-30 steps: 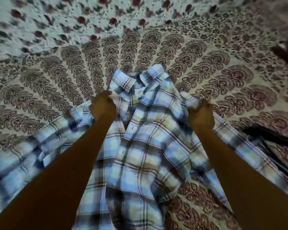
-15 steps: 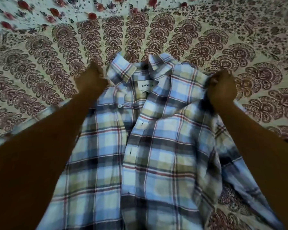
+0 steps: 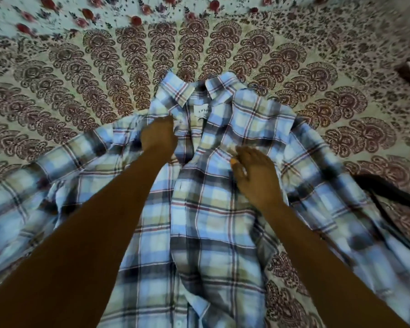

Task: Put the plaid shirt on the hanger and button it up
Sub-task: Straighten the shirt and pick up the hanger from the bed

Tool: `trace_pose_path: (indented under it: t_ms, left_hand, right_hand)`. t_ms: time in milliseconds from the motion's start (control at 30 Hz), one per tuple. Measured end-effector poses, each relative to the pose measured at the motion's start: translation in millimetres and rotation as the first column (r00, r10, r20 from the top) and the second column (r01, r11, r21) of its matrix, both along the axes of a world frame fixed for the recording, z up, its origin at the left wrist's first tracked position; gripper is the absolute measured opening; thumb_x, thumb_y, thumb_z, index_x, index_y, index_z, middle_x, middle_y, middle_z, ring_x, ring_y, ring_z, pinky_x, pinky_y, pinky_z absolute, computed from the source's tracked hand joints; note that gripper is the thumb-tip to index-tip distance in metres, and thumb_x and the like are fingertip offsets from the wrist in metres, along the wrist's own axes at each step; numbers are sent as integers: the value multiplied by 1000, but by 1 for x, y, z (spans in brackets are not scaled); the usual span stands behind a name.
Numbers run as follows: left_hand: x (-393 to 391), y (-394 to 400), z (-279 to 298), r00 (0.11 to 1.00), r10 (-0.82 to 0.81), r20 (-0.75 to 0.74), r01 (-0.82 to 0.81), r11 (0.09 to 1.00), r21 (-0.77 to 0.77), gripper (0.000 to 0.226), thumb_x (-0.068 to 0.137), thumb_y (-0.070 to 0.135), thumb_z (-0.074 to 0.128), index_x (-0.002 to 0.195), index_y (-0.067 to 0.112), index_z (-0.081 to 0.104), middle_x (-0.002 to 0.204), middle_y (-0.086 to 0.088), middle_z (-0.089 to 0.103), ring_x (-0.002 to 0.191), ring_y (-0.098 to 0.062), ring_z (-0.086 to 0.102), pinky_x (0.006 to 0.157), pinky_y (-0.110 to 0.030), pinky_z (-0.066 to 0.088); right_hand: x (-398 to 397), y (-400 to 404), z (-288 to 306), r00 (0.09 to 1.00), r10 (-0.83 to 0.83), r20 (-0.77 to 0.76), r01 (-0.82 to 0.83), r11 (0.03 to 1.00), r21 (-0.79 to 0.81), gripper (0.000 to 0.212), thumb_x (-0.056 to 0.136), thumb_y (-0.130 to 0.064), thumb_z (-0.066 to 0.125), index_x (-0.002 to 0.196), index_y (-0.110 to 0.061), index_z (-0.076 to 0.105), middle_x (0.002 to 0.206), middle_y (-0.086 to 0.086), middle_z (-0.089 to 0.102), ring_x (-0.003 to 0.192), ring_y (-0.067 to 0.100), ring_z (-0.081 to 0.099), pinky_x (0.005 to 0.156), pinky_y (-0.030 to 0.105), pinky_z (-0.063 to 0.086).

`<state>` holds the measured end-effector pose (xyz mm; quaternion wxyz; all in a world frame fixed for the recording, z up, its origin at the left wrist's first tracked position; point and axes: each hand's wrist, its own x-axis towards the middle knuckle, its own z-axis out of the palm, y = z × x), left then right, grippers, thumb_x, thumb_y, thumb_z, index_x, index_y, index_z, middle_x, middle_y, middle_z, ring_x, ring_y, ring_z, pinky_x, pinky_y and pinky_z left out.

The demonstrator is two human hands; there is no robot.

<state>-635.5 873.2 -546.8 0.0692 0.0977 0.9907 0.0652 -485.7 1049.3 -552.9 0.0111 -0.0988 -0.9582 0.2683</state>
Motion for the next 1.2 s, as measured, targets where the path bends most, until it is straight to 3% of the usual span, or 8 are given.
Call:
trace_pose_path:
  t_ms: [100, 200, 333, 400, 633, 867, 1067, 1200]
  left_hand:
    - [-2, 2, 16, 998, 33, -54, -37, 997, -64, 23, 91, 21, 53, 109, 10, 63, 111, -20, 64, 105, -38, 60, 85, -43, 47]
    - [-8, 12, 22, 985, 173, -11, -157, 913, 377, 32, 89, 29, 52, 109, 9, 67, 107, -22, 66, 100, -37, 62, 84, -38, 49]
    - [10, 16, 6, 902, -226, 368, 57, 906, 419, 42, 90, 27, 53, 127, 8, 54, 137, -20, 50, 124, -33, 50, 104, -40, 40]
    - [23, 11, -3, 850, -313, 425, 175, 927, 333, 49, 94, 27, 52, 139, 12, 41, 151, -13, 30, 137, -27, 35, 113, -42, 29]
    - [155, -45, 6, 936, -189, 298, -42, 777, 628, 50, 87, 35, 52, 130, 9, 52, 138, -15, 50, 127, -28, 48, 109, -38, 37]
    - [325, -70, 18, 904, -24, 427, -249, 783, 570, 57, 79, 41, 59, 124, 7, 55, 123, -17, 52, 106, -26, 56, 91, -32, 45]
    - [365, -43, 37, 813, 225, 536, -486, 770, 414, 53, 84, 21, 66, 131, 15, 43, 135, -12, 29, 91, -24, 51, 72, -29, 40]
    - [365, -41, 39, 796, 276, 539, -542, 721, 432, 36, 78, 3, 65, 110, 13, 52, 126, -17, 43, 93, -31, 55, 74, -30, 46]
  right_hand:
    - [22, -21, 4, 980, 137, 147, -139, 990, 3, 81, 80, -62, 16, 147, -17, 22, 154, 9, 23, 143, 27, 17, 116, 44, 11]
    - [33, -28, -10, 919, 165, 358, -202, 977, 68, 84, 86, -65, 35, 148, -24, -6, 158, 1, -7, 145, 21, -9, 116, 45, -2]
    - [33, -26, -12, 900, 154, 407, -216, 970, 111, 85, 89, -58, 42, 147, -24, -10, 157, 0, -13, 145, 19, -13, 116, 44, -4]
    - [34, -26, -7, 900, 144, 411, -199, 975, 94, 82, 90, -53, 45, 148, -23, -5, 158, 0, -9, 145, 19, -9, 116, 43, -1]
    - [129, -57, 5, 972, 45, 230, -30, 997, -72, 82, 77, -62, 11, 145, -20, 27, 156, 8, 18, 144, 26, 13, 116, 36, 3]
    - [262, -96, 10, 923, -293, 249, 340, 925, -171, 81, 82, -60, 43, 140, -4, 34, 137, 24, 41, 121, 40, 45, 93, 46, 45]
    - [297, -100, 32, 842, -211, 496, 434, 812, -391, 59, 74, -49, 64, 118, -10, 56, 101, 17, 68, 90, 36, 64, 74, 42, 51]
    - [310, -102, 59, 893, -271, 360, 340, 929, -144, 26, 86, -31, 62, 102, -11, 56, 71, 7, 62, 63, 27, 58, 51, 27, 34]
